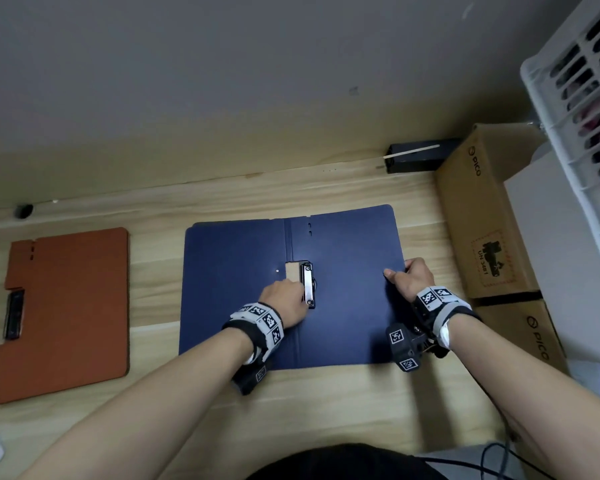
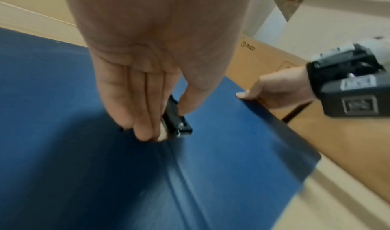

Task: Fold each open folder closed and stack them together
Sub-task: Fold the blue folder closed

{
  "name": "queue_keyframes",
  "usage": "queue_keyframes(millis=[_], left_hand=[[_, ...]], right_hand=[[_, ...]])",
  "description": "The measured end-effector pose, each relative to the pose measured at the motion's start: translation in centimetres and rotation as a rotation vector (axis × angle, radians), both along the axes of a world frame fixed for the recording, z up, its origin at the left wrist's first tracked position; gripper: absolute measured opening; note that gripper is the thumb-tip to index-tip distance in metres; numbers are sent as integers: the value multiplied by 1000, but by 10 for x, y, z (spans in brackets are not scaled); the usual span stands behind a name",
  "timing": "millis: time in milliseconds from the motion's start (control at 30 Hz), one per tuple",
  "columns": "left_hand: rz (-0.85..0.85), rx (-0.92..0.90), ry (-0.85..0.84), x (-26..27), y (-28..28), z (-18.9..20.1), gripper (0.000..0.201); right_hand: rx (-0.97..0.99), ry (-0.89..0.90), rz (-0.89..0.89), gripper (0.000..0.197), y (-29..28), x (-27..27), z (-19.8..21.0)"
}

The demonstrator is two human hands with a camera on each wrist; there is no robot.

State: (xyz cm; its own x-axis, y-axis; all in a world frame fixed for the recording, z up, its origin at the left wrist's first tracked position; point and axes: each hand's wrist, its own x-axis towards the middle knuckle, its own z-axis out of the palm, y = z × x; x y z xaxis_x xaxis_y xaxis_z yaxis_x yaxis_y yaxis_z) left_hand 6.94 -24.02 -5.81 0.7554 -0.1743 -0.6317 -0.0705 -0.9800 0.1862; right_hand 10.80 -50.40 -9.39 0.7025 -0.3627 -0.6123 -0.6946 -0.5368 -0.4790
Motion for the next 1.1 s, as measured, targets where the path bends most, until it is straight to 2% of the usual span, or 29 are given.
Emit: queue_keyframes(millis=[100,200,300,467,700,800,867,933,1100], left_hand=[[-53,-31,-42,-23,7,-5,22],[-78,-33,-80,-32,7,-8,21],[-25,-13,-116,-32,2,-7,26],[75,20,-118,-12,-12,-5,33],[33,71,-73,1,-20,2,35],[-25,55,-105,-20,-16,7,34],[-93,4,-118,-42,-13,2,41],[-157,-19,-89,-63,-9,-4,56],[-228,37,-97,-89,-4,-19,102]], right_hand=[[17,-31,-14,20,2,-4,9],[44,-54,-51,16,4,-10,13],[34,-60,-53,30,2,-14,11],[-6,-66,-39,27,-8,-17,5],[12,-66,-72,23,-9,-12,8],[-11,31,29,17,-8,-14,10],[-36,78,80,30,-7,-16,7],[-60,70,109,42,-4,-21,6],[-109,42,126,52,1,-28,9]])
